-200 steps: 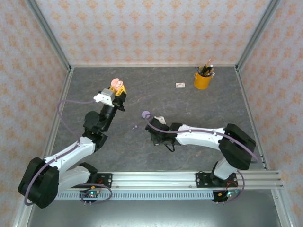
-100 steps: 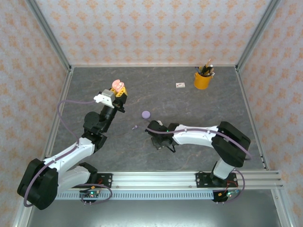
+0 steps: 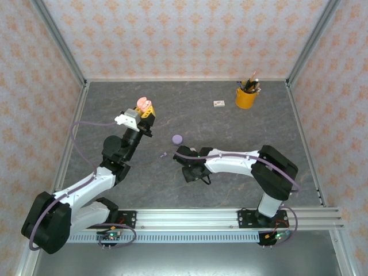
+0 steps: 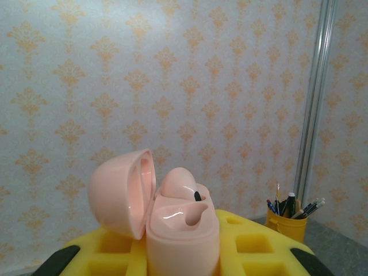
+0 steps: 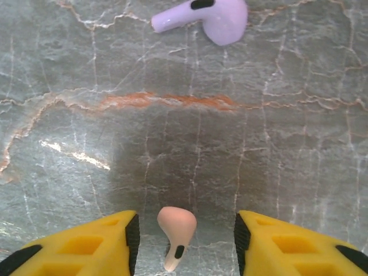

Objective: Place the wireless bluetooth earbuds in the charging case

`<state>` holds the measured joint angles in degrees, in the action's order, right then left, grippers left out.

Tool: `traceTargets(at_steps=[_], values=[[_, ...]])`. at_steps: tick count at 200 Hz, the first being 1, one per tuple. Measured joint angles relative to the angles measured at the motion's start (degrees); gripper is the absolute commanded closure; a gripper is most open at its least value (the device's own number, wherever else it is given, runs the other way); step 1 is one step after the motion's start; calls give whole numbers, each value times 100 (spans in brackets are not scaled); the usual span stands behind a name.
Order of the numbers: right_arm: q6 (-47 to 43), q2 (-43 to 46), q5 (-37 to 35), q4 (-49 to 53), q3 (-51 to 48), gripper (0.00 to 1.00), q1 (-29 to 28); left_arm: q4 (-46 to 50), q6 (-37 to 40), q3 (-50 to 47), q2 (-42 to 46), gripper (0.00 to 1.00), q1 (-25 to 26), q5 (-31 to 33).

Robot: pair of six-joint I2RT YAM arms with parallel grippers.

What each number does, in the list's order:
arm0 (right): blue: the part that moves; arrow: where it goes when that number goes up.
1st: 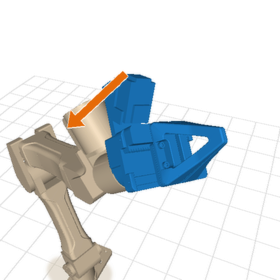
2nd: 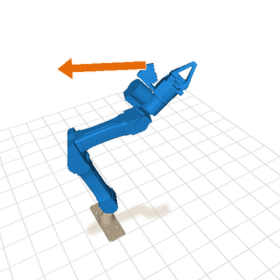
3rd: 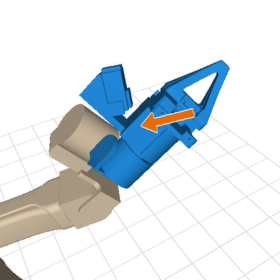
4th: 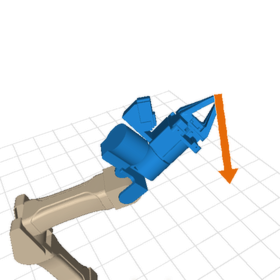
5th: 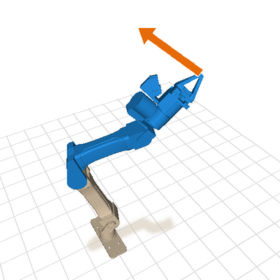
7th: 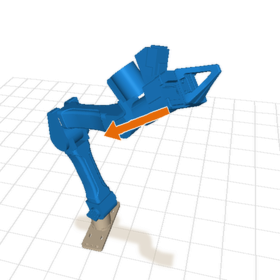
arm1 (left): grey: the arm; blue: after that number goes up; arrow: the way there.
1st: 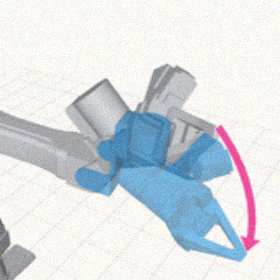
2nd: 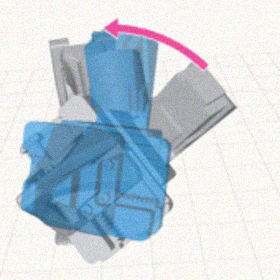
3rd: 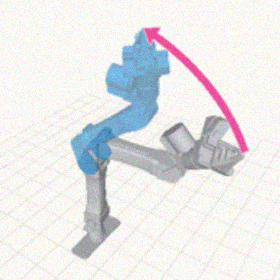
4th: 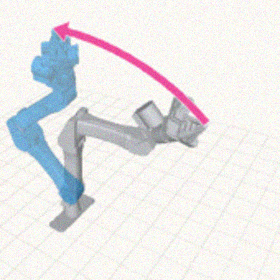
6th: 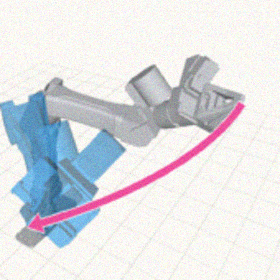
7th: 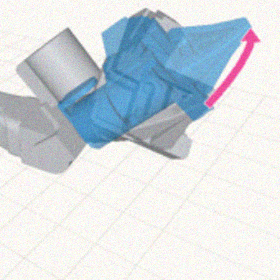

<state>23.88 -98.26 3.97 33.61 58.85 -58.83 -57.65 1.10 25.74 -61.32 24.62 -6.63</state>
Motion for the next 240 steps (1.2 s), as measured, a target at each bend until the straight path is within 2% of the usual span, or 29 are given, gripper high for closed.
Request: traceTargets(at_steps=[54,86,240], values=[[1434,48,-61,415,341,51,2,-50,-28,-2,-109,100,50,0],[1926,37,-68,461,391,53,2,-72,-31,-2,-109,100,50,0],[2330,-498,-52,472,492,63,0,-188,-116,-4,-175,100,50,2]])
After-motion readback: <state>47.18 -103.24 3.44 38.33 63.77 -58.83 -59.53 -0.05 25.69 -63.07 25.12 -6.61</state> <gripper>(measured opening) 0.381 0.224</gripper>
